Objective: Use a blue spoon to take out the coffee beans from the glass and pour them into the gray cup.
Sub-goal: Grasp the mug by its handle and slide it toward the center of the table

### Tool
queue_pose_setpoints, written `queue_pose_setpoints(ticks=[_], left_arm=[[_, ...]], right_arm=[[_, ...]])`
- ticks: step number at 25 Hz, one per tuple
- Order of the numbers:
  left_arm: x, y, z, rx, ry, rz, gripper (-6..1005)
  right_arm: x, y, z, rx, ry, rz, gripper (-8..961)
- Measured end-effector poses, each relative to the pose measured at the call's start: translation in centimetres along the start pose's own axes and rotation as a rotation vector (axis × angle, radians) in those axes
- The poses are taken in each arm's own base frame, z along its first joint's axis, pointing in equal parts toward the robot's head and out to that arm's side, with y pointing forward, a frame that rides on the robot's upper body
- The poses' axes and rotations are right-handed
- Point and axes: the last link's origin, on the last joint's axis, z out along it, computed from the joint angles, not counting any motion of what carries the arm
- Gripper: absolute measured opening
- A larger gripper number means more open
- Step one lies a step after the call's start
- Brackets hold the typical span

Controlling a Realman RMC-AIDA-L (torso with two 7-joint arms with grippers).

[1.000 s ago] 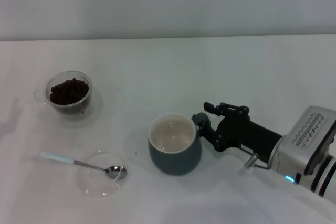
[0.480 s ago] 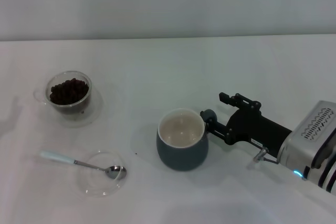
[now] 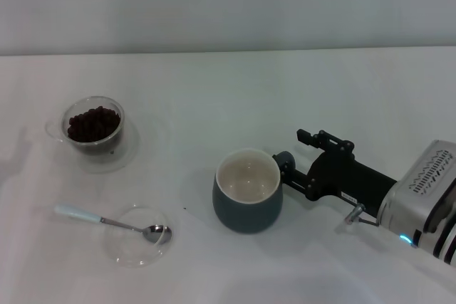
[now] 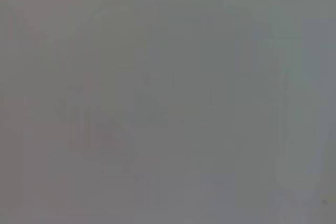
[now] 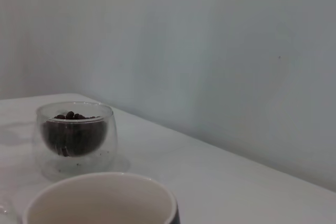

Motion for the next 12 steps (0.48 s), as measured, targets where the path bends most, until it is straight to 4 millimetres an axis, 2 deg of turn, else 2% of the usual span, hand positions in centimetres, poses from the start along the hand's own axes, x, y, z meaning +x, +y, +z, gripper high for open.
queue_pose_setpoints(ticks=[12], left_arm=[[-0.13, 0.06, 0.36, -0.001, -0.008, 0.001, 861]], right_arm=[[1.0, 0.35, -0.72, -0.011, 0.033, -0.003, 692]])
